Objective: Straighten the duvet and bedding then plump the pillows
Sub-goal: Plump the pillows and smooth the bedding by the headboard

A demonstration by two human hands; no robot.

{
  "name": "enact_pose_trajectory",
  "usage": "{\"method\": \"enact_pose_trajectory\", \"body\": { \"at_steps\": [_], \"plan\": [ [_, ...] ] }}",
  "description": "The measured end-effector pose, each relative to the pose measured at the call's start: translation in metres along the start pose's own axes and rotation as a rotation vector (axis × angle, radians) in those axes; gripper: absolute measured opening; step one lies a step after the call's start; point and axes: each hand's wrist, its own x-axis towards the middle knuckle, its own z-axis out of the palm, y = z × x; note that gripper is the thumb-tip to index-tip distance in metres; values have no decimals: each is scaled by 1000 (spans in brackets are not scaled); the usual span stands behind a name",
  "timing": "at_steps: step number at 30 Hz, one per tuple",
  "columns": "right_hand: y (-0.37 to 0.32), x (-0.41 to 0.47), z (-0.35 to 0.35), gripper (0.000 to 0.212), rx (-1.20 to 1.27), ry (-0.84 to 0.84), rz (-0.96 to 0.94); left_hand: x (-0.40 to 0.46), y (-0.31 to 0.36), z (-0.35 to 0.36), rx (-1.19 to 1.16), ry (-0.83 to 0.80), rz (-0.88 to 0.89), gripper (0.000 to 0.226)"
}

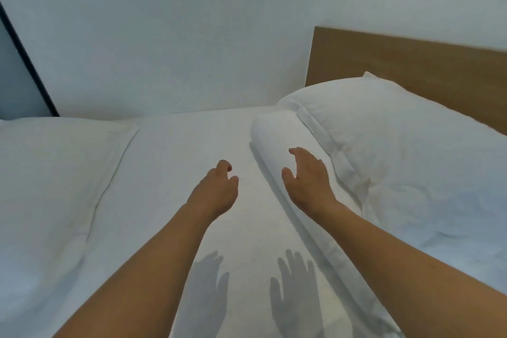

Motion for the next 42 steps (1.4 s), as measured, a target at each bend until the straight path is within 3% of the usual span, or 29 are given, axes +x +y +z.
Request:
{"method": "enact_pose_trajectory", "body": {
  "at_steps": [5,11,18,23,27,31,37,42],
  "plan": [
    [-47,1,39,53,-99,-30,-41,20,-47,-28,91,13,-43,38],
    [-92,-16,59,53,-189,-8,10,10,-81,-59,244,-17,63,39],
    [-174,-130,121,61,-150,-1,-13,-71,-193,-112,585,47,167,48],
    [-240,-210,138,68,-218,-40,-31,-161,-256,-167,677,64,257,61],
    [-306,-223,141,71,-311,-187,-103,-209,-336,-239,863,16,163,69],
    [-377,-211,189,80,-278,-252,-203,-215,-399,-273,961,21,55,81],
    [-433,-205,296,104,-338,-459,-269,-185,-477,-258,864,-104,-121,119],
    [-437,-149,368,125,-472,-443,-262,-129,-537,-250,737,40,-92,123]
  ]
}}
